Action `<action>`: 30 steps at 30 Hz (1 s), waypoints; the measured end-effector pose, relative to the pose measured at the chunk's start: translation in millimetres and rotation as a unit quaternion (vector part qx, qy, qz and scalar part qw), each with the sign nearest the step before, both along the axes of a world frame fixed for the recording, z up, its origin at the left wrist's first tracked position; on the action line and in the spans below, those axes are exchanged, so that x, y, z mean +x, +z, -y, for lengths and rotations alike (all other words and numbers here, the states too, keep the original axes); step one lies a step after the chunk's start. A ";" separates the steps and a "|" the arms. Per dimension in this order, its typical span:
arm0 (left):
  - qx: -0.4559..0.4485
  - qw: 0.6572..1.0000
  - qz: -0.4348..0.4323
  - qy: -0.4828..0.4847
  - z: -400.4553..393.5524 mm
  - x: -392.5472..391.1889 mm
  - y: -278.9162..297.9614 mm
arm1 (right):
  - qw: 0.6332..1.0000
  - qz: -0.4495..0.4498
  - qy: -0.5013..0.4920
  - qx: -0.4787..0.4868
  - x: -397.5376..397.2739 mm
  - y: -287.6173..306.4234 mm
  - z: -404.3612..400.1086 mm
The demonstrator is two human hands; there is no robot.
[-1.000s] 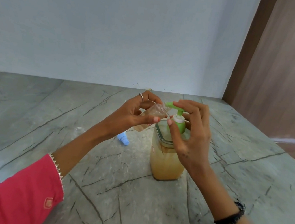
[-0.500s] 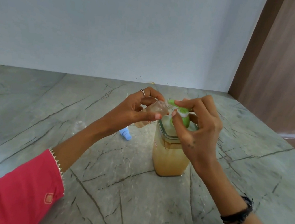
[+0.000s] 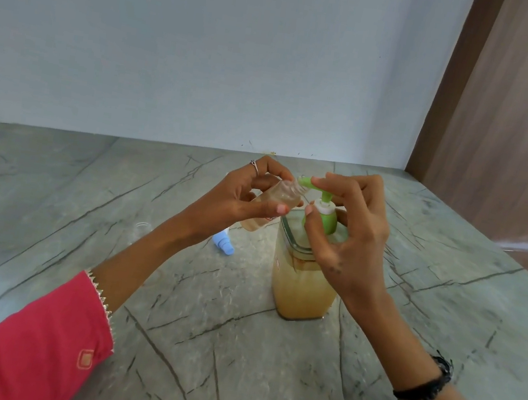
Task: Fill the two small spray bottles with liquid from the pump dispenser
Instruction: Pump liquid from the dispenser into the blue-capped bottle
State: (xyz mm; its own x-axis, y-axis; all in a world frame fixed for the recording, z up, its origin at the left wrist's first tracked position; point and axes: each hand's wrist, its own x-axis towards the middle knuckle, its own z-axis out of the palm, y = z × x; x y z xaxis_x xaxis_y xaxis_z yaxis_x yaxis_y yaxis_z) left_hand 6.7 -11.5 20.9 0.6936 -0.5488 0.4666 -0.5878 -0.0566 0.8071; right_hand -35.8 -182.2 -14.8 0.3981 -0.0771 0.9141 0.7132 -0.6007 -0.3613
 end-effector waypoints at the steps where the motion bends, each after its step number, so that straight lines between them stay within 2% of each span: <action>1: 0.002 1.000 -0.002 0.000 -0.2 -0.1 0.4 | 1.000 0.003 -0.007 -0.005 0.3 0.6 0.0; 6: 0.010 1.000 -0.007 -0.001 -1.6 1.0 -1.5 | 0.999 0.005 -0.026 -0.021 -0.2 5.8 -1.6; 16: 0.008 1.000 0.002 -0.003 -1.4 1.5 -0.3 | 0.999 -0.019 0.000 -0.027 -1.4 0.5 0.2; 30: 0.013 1.000 -0.005 -0.004 -0.7 1.7 -3.8 | 0.999 0.003 -0.026 -0.041 -2.0 5.4 -1.7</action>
